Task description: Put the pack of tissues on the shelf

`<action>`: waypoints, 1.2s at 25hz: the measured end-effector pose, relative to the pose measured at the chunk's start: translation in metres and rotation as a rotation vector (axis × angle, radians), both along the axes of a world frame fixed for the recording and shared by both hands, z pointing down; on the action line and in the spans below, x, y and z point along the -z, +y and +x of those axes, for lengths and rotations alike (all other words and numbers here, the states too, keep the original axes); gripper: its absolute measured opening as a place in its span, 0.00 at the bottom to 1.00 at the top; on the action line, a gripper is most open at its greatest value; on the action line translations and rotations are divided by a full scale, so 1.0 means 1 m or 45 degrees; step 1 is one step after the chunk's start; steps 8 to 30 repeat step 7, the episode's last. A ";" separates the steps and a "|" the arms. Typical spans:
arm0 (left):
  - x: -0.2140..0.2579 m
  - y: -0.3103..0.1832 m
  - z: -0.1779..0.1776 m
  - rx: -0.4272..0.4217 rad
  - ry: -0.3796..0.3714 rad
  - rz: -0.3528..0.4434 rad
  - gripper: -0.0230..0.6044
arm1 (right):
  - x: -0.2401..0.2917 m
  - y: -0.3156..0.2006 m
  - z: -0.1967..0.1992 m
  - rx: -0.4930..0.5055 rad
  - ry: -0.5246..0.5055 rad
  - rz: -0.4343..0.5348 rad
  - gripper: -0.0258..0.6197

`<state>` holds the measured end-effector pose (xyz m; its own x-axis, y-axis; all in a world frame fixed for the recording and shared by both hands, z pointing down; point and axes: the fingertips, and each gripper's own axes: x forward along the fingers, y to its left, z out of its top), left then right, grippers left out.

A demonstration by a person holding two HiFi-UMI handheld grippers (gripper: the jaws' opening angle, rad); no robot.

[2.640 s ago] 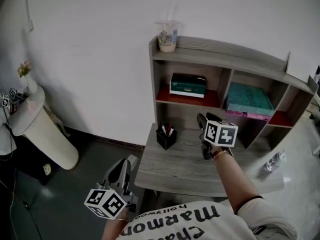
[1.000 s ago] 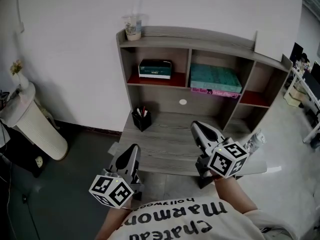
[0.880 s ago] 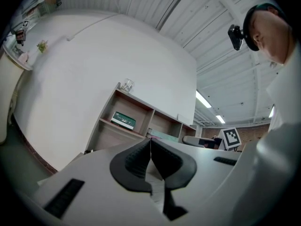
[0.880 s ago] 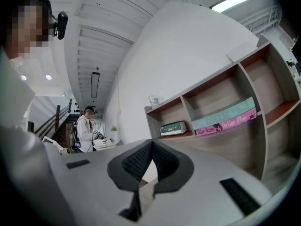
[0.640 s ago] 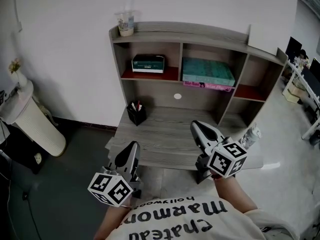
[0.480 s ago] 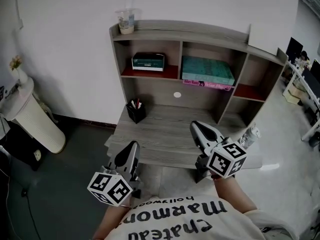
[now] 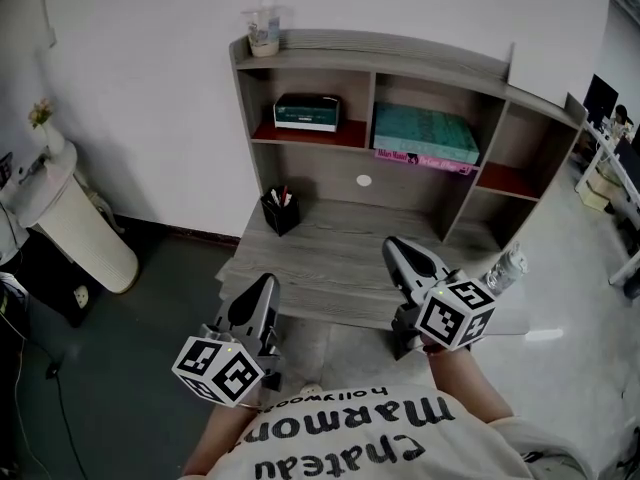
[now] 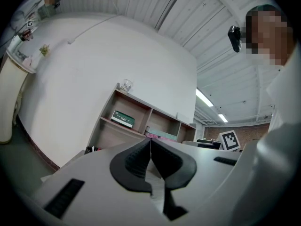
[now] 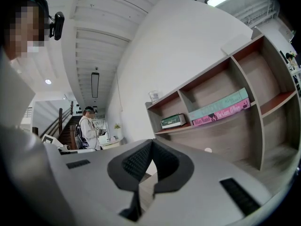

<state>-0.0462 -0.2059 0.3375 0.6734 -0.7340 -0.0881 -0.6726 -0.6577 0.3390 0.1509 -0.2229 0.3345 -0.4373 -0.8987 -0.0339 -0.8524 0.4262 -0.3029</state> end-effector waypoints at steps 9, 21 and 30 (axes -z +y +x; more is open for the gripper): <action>-0.005 -0.010 -0.004 -0.004 0.006 -0.005 0.07 | -0.005 -0.011 -0.002 -0.002 -0.010 -0.015 0.05; -0.005 -0.010 -0.004 -0.004 0.006 -0.005 0.07 | -0.005 -0.011 -0.002 -0.002 -0.010 -0.015 0.05; -0.005 -0.010 -0.004 -0.004 0.006 -0.005 0.07 | -0.005 -0.011 -0.002 -0.002 -0.010 -0.015 0.05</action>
